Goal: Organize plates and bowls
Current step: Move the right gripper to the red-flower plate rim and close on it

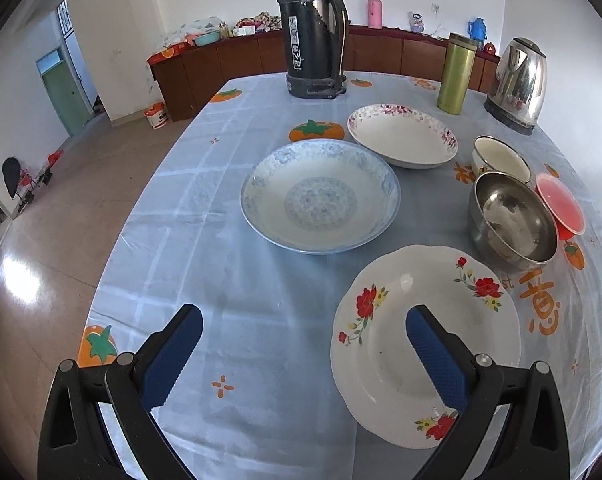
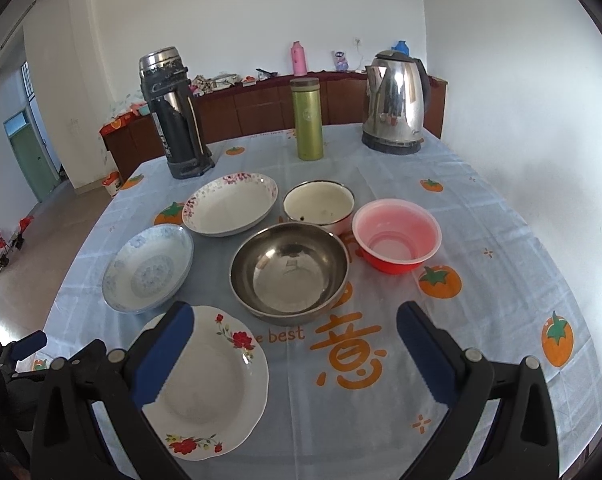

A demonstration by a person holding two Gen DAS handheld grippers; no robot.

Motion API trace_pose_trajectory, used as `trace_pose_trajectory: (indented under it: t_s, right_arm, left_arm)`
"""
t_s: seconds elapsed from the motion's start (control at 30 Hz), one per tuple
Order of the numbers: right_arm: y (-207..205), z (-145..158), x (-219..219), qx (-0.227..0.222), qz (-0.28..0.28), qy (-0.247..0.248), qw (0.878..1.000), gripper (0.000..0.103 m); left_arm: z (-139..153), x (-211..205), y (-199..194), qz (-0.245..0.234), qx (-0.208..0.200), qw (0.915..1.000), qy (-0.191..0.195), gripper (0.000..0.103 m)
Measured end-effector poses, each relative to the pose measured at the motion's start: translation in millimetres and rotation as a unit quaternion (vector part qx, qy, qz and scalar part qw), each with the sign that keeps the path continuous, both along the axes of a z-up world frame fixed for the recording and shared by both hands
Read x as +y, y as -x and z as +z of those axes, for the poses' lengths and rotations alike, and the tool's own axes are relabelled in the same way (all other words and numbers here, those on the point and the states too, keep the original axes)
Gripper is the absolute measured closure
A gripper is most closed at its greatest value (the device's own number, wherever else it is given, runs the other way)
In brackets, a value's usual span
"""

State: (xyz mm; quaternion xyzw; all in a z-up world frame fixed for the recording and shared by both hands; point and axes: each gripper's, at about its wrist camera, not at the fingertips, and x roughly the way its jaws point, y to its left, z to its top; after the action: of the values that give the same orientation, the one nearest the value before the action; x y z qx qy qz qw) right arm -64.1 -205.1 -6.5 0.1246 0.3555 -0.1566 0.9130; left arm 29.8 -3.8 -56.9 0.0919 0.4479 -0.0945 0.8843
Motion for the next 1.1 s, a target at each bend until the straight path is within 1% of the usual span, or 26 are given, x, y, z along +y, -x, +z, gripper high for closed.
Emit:
trace_pose_trajectory:
  t_s: [0.6,0.73,0.87,0.97,1.07,1.1]
  right_arm:
    - [-14,-15,3,0.018,0.021,-0.001,1.0,0.0]
    - [-18,-23,2,0.028,0.03,-0.009,0.999,0.0]
    - [-17,-34,-1,0.036,0.044,-0.019,0.998,0.002]
    - [-16,-50,-7,0.054,0.056,-0.046,0.996,0.002]
    - [-11,-68,-14,0.073,0.057,-0.088,0.992,0.015]
    - [-11,-73,-16,0.076,0.061,-0.104,0.99,0.023]
  left_arm:
    - [-17,4,-10,0.011,0.024,0.9996,0.003,0.001]
    - [-24,4,-14,0.011,0.031,0.9994,-0.002,0.001]
    - [-31,8,-14,-0.001,0.036,0.9993,0.006,0.001]
    - [-40,13,-14,-0.01,0.045,0.9989,0.012,0.001]
    - [-50,17,-16,-0.007,0.068,0.9974,0.026,0.001]
    - [-52,18,-18,-0.007,0.075,0.9965,0.037,0.001]
